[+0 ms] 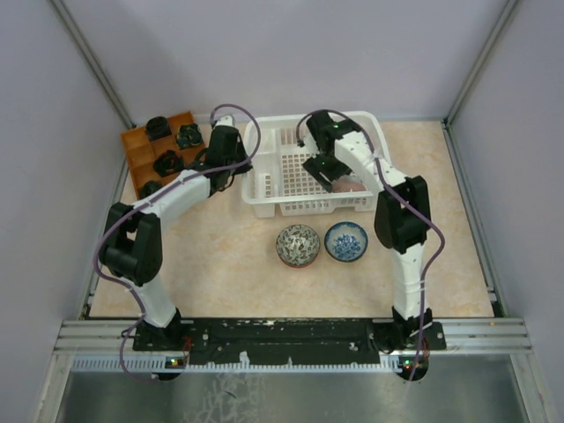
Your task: Unload the bowls from the dish rack
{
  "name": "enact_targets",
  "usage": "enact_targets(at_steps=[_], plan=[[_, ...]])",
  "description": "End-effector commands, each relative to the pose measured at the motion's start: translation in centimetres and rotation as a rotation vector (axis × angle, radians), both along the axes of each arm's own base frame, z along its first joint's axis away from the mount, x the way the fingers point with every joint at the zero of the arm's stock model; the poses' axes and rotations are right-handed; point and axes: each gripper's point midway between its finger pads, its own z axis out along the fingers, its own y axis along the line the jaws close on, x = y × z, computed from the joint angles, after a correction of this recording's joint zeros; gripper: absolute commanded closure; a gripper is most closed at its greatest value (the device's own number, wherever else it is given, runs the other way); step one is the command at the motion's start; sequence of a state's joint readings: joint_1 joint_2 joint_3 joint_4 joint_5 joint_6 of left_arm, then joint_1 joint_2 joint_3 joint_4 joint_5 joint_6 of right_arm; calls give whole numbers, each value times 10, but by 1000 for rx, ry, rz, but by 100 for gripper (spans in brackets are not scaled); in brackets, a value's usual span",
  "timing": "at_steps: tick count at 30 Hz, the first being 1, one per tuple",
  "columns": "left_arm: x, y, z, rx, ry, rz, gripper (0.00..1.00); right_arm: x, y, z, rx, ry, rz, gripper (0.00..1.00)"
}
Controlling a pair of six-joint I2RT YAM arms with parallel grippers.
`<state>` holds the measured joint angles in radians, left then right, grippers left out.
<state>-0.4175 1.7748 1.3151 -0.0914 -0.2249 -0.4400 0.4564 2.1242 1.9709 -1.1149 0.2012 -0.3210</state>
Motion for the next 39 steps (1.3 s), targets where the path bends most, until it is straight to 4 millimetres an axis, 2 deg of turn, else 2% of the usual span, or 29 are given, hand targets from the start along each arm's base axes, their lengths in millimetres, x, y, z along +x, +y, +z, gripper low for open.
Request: enact_targets(at_steps=[1,26,33,39], plan=[[3,20,-12,84,40,26,100,18,-14,63,60,-160,-21,57],[3,19,-10,83,42,25,100,36,-42,78,312,-248,-263,58],[2,18,-11,80,44,23,100,42,-41,71,394,-247,-316,59],[2,18,-9,83,41,19,100,41,-45,51,373,-219,-354,59]])
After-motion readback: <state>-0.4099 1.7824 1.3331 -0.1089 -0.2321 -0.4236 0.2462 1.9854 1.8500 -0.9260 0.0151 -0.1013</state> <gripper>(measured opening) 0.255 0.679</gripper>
